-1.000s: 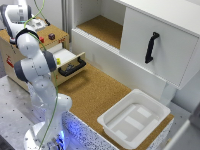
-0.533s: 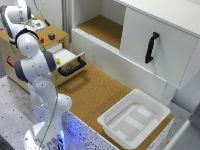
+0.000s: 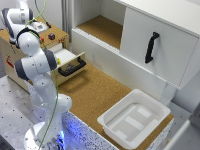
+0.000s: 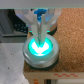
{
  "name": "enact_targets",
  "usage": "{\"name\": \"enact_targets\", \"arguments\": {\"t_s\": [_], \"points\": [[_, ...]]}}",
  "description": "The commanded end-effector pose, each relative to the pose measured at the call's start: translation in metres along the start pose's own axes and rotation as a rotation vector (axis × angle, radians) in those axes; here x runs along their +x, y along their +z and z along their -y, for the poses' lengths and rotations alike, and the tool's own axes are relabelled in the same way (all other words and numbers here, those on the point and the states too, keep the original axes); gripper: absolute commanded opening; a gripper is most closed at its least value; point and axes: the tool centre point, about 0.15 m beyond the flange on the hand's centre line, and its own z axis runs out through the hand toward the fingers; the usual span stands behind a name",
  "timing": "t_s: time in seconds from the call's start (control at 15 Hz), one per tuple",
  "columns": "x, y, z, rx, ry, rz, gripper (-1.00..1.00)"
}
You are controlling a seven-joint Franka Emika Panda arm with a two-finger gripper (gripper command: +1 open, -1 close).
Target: Push down the green button to turn off the green light
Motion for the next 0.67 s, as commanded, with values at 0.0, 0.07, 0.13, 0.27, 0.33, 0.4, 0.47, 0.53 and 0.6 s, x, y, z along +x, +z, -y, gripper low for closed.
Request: {"name": "enact_targets", "arguments": {"t_s": [0.0,0.07,0.13,0.27,0.33,0.4,0.47,0.53,0.6], "points": [[0.005,0.017,-0.005,-0.034,-0.036,0.016,-1.0],[0.005,0.0,-0.003,-0.062,-0.032,-0.001,-1.0],[0.005,-0.012,-0.003,-0.076,-0.031,-0.017,-1.0],[0.006,-0.064,-0.01,-0.147,-0.017,-0.071,-1.0],[0.007,-0.084,-0.018,-0.169,-0.005,-0.068,-1.0],[0.01,-0.096,-0.025,-0.187,-0.002,-0.078,1.0],[0.013,-0.102,-0.03,-0.185,-0.005,-0.069,1.0],[0.019,-0.102,-0.033,-0.177,-0.033,-0.075,1.0],[0.023,-0.1,-0.035,-0.174,-0.05,-0.061,1.0]]}}
